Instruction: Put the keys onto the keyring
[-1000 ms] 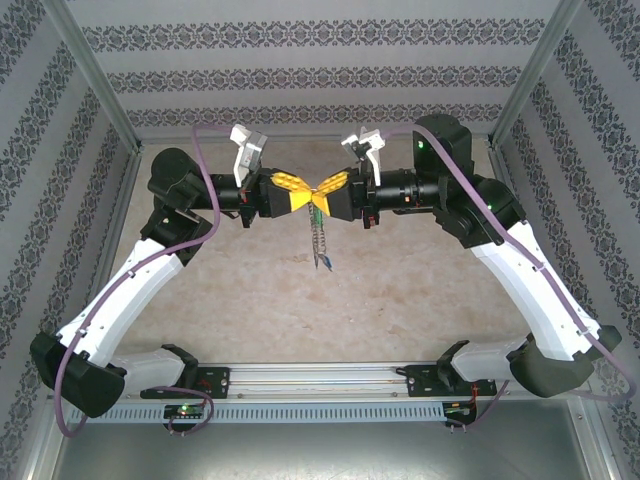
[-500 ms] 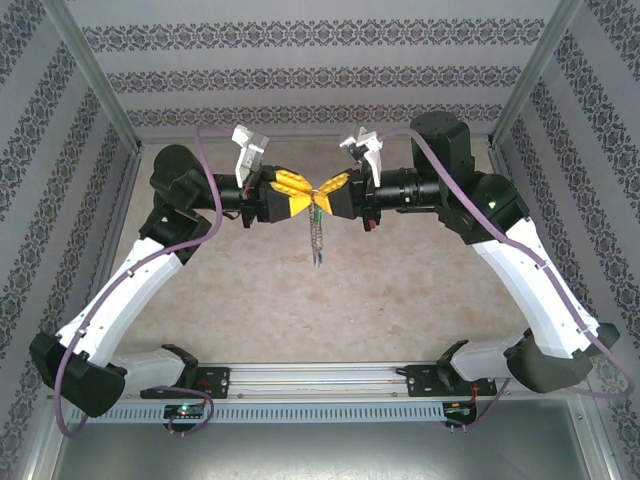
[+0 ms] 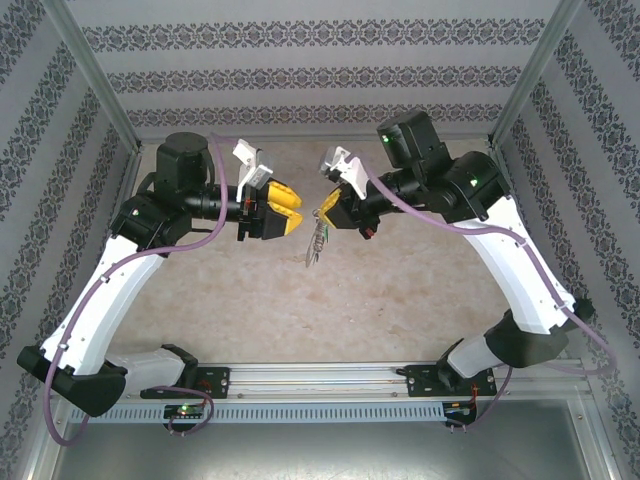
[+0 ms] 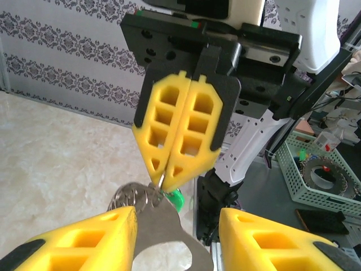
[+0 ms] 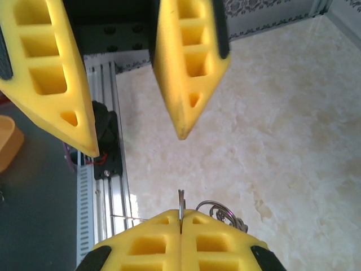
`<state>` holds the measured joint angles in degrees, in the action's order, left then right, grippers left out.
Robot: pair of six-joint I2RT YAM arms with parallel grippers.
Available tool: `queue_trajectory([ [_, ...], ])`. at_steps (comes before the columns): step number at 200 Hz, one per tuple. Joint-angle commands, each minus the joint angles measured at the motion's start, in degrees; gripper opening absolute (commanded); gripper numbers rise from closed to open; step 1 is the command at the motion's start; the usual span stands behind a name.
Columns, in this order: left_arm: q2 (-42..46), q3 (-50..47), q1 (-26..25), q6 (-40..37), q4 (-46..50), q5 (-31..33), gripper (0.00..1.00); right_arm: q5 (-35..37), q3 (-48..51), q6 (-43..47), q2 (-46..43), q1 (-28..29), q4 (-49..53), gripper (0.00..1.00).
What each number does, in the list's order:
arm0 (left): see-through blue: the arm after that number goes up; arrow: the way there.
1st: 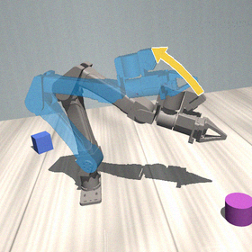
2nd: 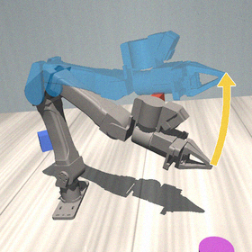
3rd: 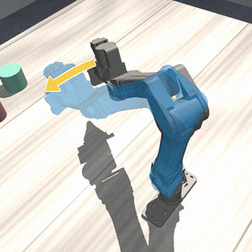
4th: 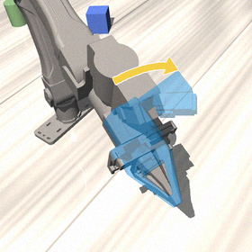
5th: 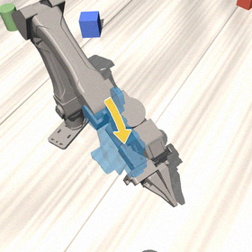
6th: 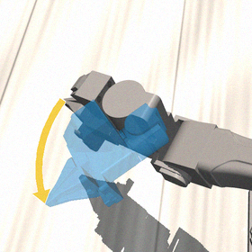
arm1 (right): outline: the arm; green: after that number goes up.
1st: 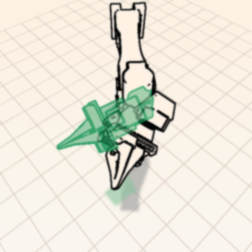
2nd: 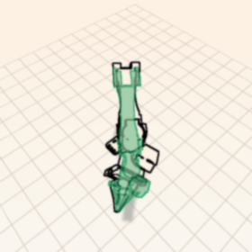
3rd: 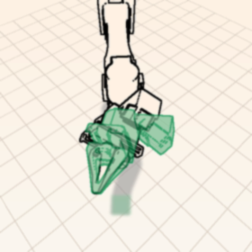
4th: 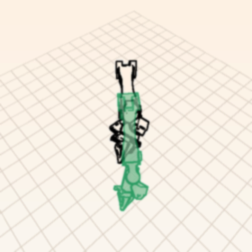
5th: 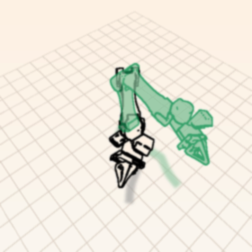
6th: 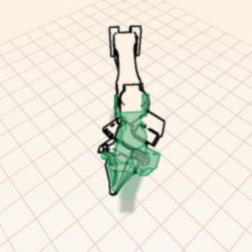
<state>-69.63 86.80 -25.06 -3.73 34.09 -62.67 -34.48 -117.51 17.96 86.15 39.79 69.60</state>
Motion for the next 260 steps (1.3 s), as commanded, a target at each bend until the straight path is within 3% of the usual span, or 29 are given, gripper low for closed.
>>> queue_trajectory([
  [1, -0.6, 0.1, -0.3, -1.5, -0.1, -0.4, 0.42, 1.9, -2.6, 4.9, 0.6, 1.8, 2.9, 0.00],
  [77, -2.6, -0.4, -1.3, 1.9, -3.5, -5.1, 0.41, -1.2, -2.6, 5.0, 1.3, 2.4, 1.9, 0.00],
  [167, -3.6, -0.4, -3.0, -1.3, 0.8, -3.7, 0.36, -2.2, -5.8, 5.7, 3.9, 2.4, 4.5, 0.00],
  [210, -4.0, -0.1, -3.9, -2.8, 2.5, -2.4, 0.25, -2.7, -5.3, 5.6, 3.6, 2.5, 4.4, 0.00],
  [260, -3.9, -0.3, -4.0, -4.0, 4.0, -1.7, 0.19, -3.0, -3.8, 5.5, 2.4, 2.4, 3.2, 0.00],
])
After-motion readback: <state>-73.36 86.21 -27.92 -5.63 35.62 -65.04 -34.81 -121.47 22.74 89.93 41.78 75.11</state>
